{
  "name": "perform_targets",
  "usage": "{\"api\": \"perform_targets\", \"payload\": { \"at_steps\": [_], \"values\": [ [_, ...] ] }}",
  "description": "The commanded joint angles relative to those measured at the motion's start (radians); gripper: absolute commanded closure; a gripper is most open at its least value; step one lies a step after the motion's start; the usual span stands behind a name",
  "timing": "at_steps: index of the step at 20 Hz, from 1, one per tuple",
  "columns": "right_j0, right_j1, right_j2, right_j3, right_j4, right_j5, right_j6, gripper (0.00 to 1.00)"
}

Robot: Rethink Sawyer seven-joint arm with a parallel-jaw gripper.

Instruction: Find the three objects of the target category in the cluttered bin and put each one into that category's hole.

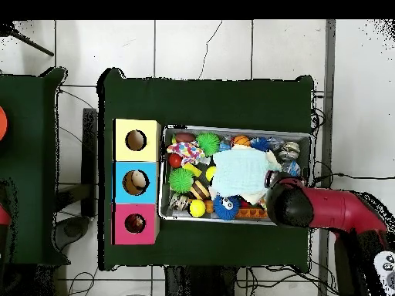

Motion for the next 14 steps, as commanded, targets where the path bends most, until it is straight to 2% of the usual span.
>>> {"api": "perform_targets", "payload": {
  "at_steps": [1,7,11,14],
  "values": [
    [0.004,0.058,0.069,-0.064,-0.124,0.046,-0.202,1.00],
    [0.018,0.121,0.039,-0.075,-0.175,-0.023,-0.109,1.00],
    [0.019,0.073,0.028,-0.059,-0.180,0.015,-0.115,1.00],
    [0.035,0.069,-0.002,-0.078,-0.198,0.053,-0.110,1.00]
  ]
}}
